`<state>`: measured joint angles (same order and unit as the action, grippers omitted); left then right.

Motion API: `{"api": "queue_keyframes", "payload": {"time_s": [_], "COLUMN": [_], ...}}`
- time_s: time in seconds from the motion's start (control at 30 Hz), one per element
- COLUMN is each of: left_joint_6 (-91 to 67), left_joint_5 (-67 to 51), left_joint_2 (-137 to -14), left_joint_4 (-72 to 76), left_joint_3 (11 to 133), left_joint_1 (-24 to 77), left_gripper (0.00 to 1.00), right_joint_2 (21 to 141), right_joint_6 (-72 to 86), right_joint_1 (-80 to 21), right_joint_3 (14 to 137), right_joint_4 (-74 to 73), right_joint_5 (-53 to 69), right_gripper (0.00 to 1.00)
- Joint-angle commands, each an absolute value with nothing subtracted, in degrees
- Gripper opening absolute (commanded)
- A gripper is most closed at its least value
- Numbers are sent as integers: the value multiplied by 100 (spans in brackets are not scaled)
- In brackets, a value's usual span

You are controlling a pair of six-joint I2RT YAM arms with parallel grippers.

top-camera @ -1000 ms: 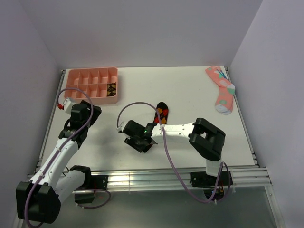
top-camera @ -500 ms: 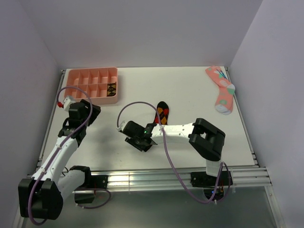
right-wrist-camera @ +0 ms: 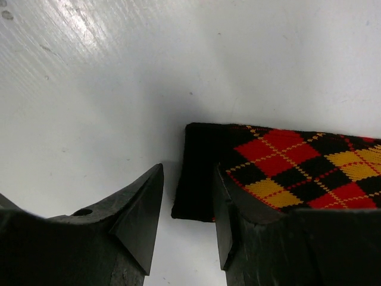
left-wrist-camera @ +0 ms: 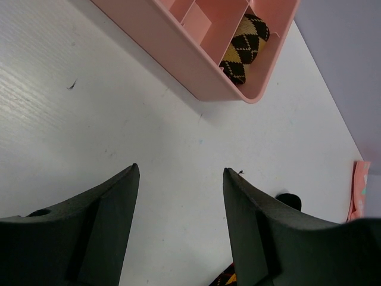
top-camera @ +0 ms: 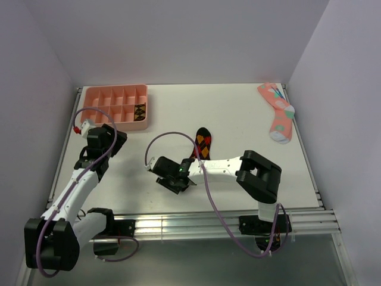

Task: Roll the socks
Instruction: Roll the sock at the center of the board.

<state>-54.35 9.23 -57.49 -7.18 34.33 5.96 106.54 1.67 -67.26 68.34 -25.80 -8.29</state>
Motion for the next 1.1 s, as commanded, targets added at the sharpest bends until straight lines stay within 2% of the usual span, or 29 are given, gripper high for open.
{"api": "queue_keyframes", "payload": {"time_s": [0.0, 0.17, 0.4, 0.63, 0.73, 0.83, 1.07], "left_joint_6": [-5300, -5274, -5247, -5186, -5150, -5107, -5080], "left_joint_5": [800, 782, 765, 826, 809, 800, 598], "left_joint_2": [-5818, -5836, -5889, -5757, -5713, -5626, -5353], "left_joint_4": [-440, -422, -396, -439, -466, -475, -299], "left_joint_3": [3533, 3524, 3560, 3507, 3507, 3481, 3314], "left_joint_1": [562, 562, 562, 554, 554, 554, 554], "left_gripper": [63, 63, 63, 64, 63, 64, 63], "right_joint_2": [10696, 10749, 10731, 10959, 10960, 10707, 10064], "right_joint_6": [158, 88, 62, -88, -167, -333, -1141], "right_joint_1": [-6768, -6689, -6601, -6592, -6583, -6443, -5398], "right_joint_3": [6812, 6829, 6707, 6557, 6565, 6574, 6583], "right_joint_4": [-2646, -2645, -2602, -2452, -2443, -2470, -2803], "right_joint_5": [-844, -844, -633, -589, -457, -46, 2160], "right_gripper": [46, 46, 38, 36, 25, 16, 13]}}
